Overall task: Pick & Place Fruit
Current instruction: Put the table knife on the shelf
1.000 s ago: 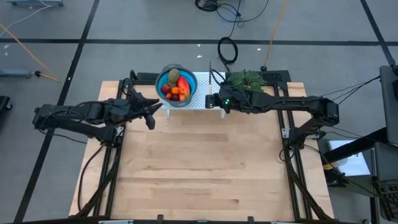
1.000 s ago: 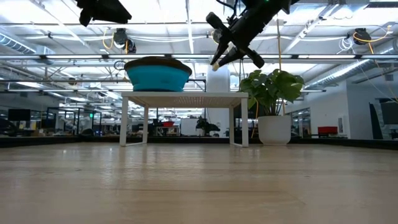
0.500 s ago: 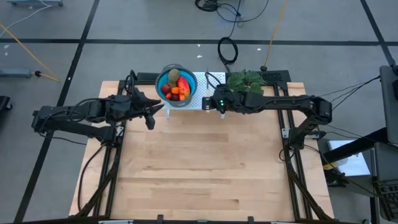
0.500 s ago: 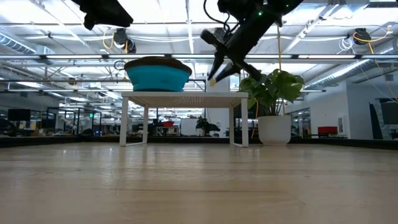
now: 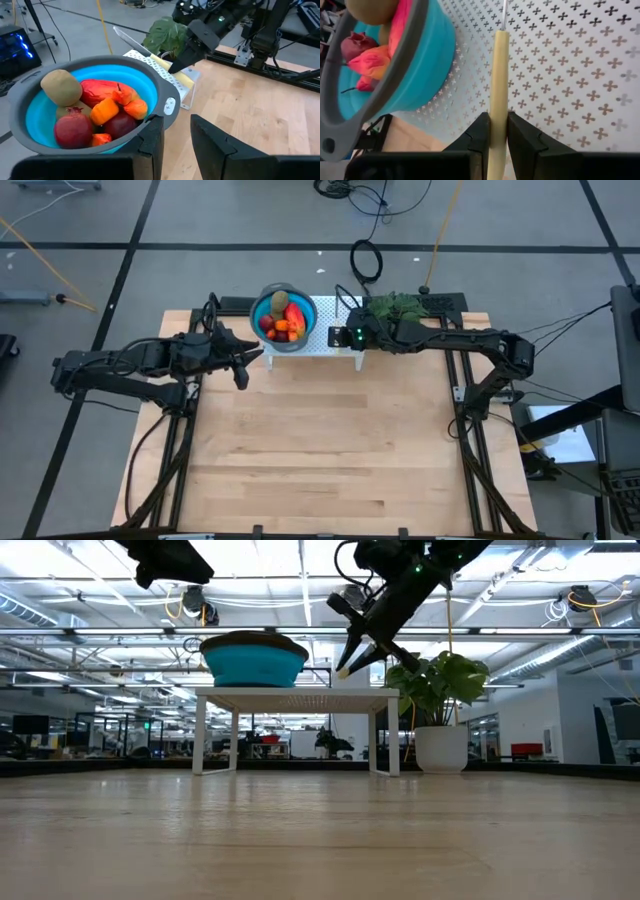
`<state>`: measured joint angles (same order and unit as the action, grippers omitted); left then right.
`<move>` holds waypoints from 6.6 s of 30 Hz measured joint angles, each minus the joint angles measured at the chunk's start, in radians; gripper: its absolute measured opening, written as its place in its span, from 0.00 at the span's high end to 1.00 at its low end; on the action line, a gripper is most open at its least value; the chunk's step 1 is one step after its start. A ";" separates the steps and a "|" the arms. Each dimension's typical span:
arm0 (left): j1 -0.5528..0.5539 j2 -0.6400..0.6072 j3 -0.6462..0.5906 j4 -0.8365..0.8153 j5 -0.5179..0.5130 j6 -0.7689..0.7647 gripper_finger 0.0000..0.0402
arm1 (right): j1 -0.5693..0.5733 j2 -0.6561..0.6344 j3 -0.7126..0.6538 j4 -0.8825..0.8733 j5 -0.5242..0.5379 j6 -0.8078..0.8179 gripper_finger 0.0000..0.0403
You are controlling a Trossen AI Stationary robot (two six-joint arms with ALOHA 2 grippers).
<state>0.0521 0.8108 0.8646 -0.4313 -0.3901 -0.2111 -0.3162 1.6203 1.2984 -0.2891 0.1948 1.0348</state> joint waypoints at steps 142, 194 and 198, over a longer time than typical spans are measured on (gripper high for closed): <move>-0.152 0.104 0.002 0.241 -0.136 -0.175 0.77 | 0.095 -0.081 0.098 -0.094 -0.186 -0.668 0.56; -0.146 0.103 0.001 0.242 -0.145 -0.096 0.77 | 0.203 0.026 0.040 0.069 0.200 -0.796 0.61; -0.143 0.103 0.001 0.242 -0.145 -0.089 0.77 | 0.223 0.059 0.047 0.093 0.238 -0.793 0.61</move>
<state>-0.0908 0.9138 0.8654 -0.1892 -0.5350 -0.3002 -0.0936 1.6794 1.3456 -0.1961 0.4329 0.2420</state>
